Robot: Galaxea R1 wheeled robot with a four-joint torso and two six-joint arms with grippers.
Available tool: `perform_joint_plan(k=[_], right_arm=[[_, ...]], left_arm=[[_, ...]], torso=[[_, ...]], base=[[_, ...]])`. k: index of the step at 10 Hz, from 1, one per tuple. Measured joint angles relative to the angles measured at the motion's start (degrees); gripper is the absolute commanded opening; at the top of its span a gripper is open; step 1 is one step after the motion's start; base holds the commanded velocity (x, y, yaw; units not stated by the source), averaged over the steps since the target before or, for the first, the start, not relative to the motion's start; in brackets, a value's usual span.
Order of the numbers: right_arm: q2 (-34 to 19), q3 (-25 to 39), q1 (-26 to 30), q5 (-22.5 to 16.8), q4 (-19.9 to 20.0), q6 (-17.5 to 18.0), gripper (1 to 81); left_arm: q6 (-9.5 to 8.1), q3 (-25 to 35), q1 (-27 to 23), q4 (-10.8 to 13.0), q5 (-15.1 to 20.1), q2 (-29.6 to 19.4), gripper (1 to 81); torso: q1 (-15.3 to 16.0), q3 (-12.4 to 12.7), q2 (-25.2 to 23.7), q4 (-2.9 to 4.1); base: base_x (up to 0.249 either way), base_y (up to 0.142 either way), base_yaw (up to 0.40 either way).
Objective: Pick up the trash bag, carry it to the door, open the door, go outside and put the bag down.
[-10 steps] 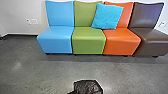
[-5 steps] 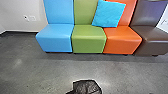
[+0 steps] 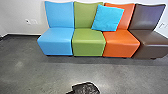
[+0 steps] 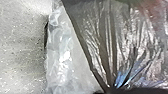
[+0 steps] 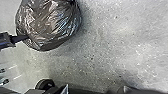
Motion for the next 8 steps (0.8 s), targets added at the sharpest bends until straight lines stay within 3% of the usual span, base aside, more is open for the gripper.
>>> perform_joint_plan(k=[8], right_arm=[[-0.1,-1.9,-3.1,0.0,0.0,-0.1,81.1]], left_arm=[[0.00,0.2,2.9,0.0,0.8,-0.9,1.0]], torso=[[-10.5,16.7,16.1,0.00]], base=[[0.000,0.000,0.000]])
